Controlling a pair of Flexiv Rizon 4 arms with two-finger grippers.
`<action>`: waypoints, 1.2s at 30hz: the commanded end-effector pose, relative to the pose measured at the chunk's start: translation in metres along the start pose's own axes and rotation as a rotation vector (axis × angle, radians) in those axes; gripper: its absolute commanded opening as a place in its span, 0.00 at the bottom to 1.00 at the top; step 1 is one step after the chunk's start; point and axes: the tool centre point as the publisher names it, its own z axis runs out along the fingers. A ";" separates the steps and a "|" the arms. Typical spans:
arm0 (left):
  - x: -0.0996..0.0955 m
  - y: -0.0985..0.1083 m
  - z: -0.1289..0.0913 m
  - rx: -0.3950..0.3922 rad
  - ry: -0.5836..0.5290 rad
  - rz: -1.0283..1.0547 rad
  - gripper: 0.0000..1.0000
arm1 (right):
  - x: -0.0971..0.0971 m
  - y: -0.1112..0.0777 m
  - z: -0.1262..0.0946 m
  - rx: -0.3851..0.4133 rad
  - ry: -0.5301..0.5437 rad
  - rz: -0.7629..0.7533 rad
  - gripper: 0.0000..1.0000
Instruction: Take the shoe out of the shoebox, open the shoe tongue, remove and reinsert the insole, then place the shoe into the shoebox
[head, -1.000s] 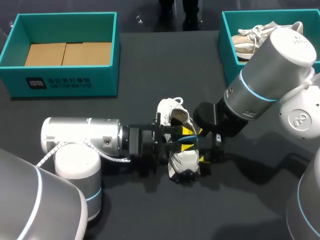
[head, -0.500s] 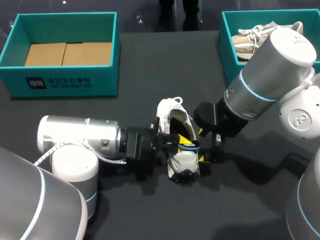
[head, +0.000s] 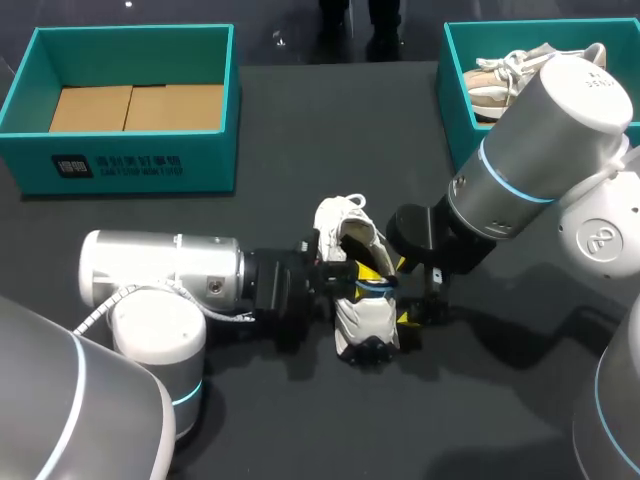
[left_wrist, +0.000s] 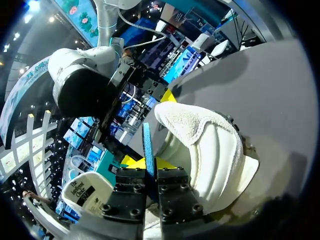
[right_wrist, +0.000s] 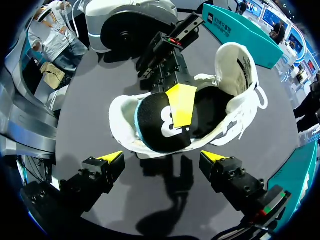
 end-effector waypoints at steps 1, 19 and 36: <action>-0.002 -0.007 -0.005 0.032 -0.004 -0.005 0.18 | 0.001 0.000 0.001 0.001 -0.003 0.001 1.00; 0.003 -0.029 0.001 0.070 0.062 -0.087 0.00 | 0.001 0.000 0.001 0.001 -0.003 0.001 1.00; 0.008 0.020 0.003 -0.108 0.060 0.101 0.00 | 0.001 0.000 0.001 0.001 -0.003 0.001 1.00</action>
